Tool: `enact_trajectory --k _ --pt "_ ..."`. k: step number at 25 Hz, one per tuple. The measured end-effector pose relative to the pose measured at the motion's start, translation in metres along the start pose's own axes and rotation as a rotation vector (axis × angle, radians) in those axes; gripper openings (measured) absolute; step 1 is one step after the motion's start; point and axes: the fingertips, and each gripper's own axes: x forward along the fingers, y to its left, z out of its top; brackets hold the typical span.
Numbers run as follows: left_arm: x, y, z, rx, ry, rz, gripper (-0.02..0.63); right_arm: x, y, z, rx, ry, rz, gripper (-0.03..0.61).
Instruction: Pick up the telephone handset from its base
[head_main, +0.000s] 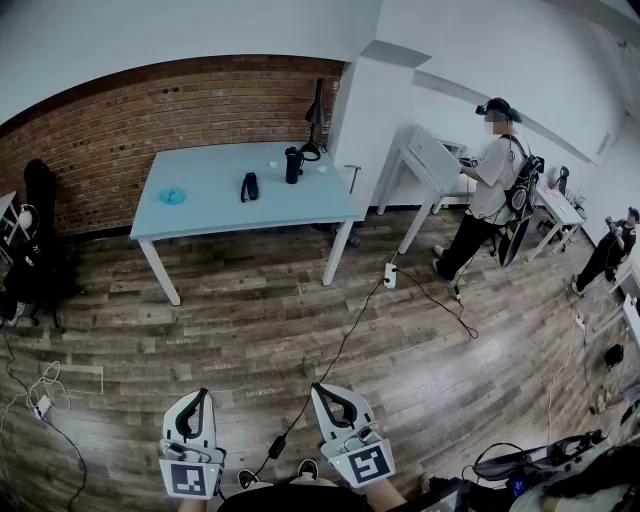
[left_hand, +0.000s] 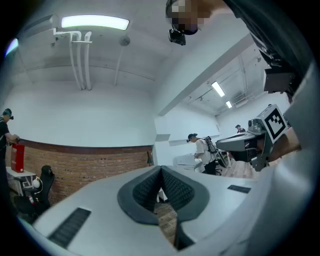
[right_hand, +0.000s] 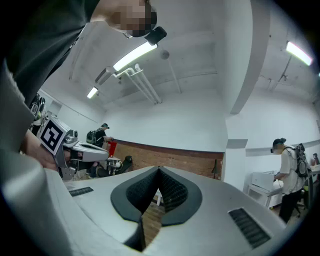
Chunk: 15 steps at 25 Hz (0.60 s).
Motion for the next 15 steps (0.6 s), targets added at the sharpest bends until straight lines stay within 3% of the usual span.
enact_trajectory --k 7,15 --pt "-0.006 0.006 -0.007 0.012 0.016 -0.030 0.023 0.011 0.008 -0.003 0.072 -0.020 -0.039 0.031" --pt "-0.026 0.028 -0.023 -0.043 0.041 -0.051 0.023 0.025 0.047 -0.003 0.039 0.003 -0.022 0.051"
